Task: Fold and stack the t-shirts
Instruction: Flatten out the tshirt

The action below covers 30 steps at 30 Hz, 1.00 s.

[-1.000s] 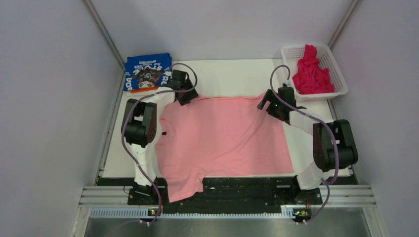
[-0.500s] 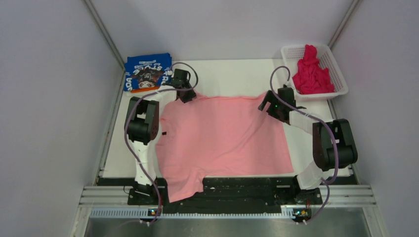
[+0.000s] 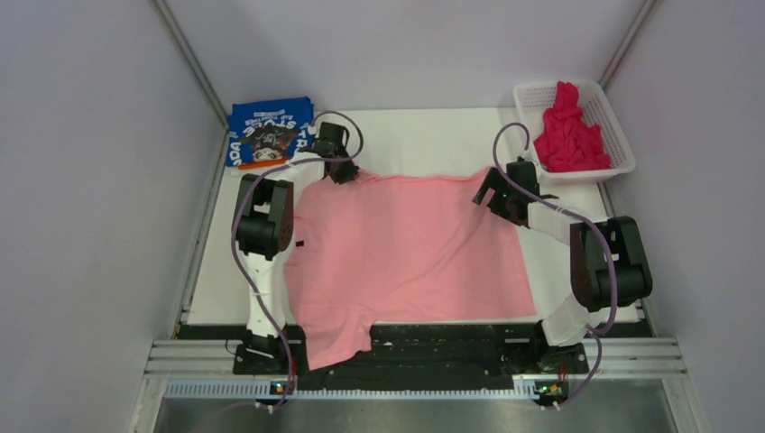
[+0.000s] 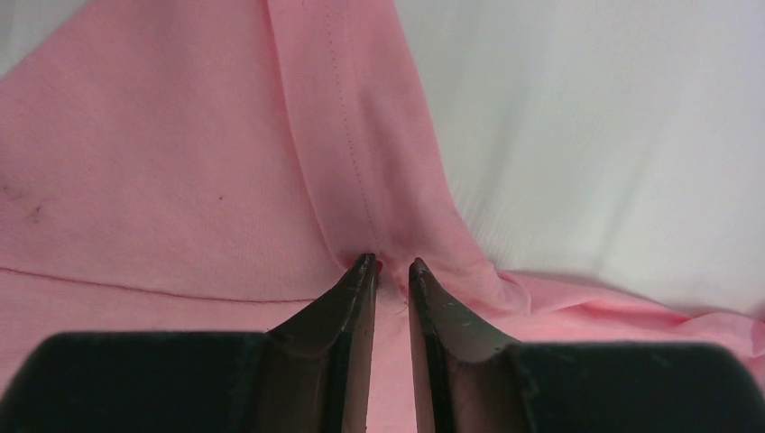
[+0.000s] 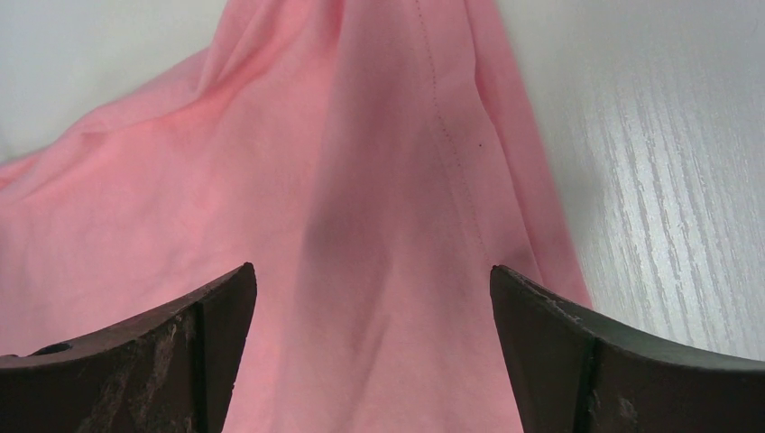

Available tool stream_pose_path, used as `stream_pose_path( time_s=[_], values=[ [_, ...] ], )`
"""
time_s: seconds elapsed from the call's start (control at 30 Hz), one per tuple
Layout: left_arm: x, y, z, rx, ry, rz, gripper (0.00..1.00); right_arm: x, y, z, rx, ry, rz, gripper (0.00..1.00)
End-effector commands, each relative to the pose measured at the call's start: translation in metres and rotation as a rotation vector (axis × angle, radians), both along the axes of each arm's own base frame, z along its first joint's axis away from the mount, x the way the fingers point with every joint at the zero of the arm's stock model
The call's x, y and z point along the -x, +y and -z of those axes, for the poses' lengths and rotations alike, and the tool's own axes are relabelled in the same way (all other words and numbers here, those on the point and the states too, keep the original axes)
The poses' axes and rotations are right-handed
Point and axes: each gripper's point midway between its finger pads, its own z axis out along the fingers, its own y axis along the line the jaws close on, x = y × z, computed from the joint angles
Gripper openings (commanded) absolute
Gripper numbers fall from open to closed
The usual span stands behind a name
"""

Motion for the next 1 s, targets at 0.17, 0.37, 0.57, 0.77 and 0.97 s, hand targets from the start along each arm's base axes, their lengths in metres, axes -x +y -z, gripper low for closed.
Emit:
stream_pose_path(
  time_s=[0.17,0.37,0.57,0.77,0.97],
  values=[
    [0.016,0.018,0.001,-0.118,0.045,0.001,0.26,-0.01,-0.001,-0.008,0.029,-0.027,0.005,0.99],
    [0.017,0.011,0.004,-0.158,0.059,0.034,0.26,-0.01,-0.002,-0.006,0.036,-0.023,0.01,0.99],
    [0.005,0.003,0.0,-0.15,0.031,0.051,0.13,-0.01,-0.003,-0.004,0.037,-0.016,0.01,0.99],
    [-0.005,0.0,-0.01,-0.141,-0.007,0.055,0.0,-0.009,-0.004,-0.002,0.044,-0.013,0.011,0.99],
    [-0.018,-0.001,-0.037,-0.133,-0.095,0.039,0.0,-0.009,-0.004,-0.002,0.049,-0.013,0.011,0.99]
  ],
)
